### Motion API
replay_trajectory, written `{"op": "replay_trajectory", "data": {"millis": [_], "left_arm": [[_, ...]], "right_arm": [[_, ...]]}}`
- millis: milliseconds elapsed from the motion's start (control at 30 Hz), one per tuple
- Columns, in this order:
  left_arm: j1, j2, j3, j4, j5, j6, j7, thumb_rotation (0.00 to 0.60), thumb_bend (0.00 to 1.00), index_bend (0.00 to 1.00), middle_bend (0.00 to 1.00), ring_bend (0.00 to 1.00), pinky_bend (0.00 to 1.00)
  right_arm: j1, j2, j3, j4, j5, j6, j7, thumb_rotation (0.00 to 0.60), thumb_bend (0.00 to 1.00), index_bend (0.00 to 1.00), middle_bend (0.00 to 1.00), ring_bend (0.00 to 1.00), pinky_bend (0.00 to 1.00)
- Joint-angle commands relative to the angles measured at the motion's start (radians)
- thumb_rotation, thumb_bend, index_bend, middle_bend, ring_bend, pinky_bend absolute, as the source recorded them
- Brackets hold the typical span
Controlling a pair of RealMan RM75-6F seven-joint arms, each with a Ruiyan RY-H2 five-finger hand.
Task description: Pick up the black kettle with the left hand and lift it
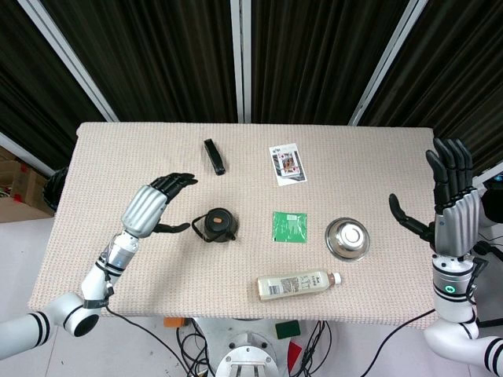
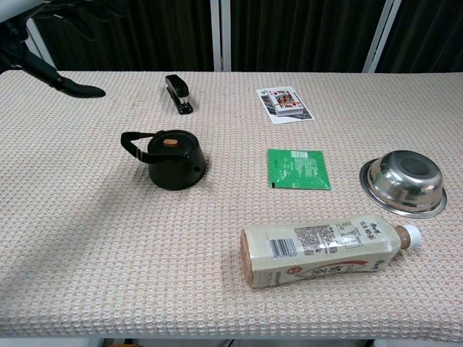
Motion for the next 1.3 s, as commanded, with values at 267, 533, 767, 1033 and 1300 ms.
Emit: {"op": "replay_trajectory", "data": {"millis": [267,533,767,1033,1300], "left_arm": [[-0.011,0.028,0.026,-0.016,0.015,-0.008,0.022,0.600,0.00,0.19,0.17,0.17,0.29],[-0.046,0.109,0.078,-0.035,0.081,-0.065,0.079,0.600,0.00,0.24,0.23,0.17,0.29],[-0.104,0.165,0.118,-0.070,0.151,-0.146,0.171,0.596,0.00,0.27,0.24,0.17,0.29],[-0.217,0.187,0.147,-0.055,0.199,-0.314,0.247,0.413,0.00,0.29,0.24,0.17,0.29],[-0.266,0.225,0.162,-0.075,0.161,-0.417,0.283,0.133,0.00,0.31,0.25,0.17,0.29]], "right_arm": [[-0.015,0.018,-0.012,-0.018,0.026,-0.002,-0.003,0.600,0.32,0.00,0.00,0.00,0.00],[-0.029,0.032,-0.015,-0.006,0.052,-0.003,0.020,0.600,0.32,0.00,0.00,0.00,0.00],[-0.047,0.046,-0.025,0.004,0.064,0.001,0.010,0.600,0.32,0.00,0.00,0.00,0.00],[-0.057,0.063,-0.031,-0.005,0.073,-0.005,-0.004,0.600,0.33,0.00,0.00,0.00,0.00],[-0.063,0.067,-0.031,-0.010,0.088,-0.013,-0.018,0.600,0.33,0.00,0.00,0.00,0.00]]}}
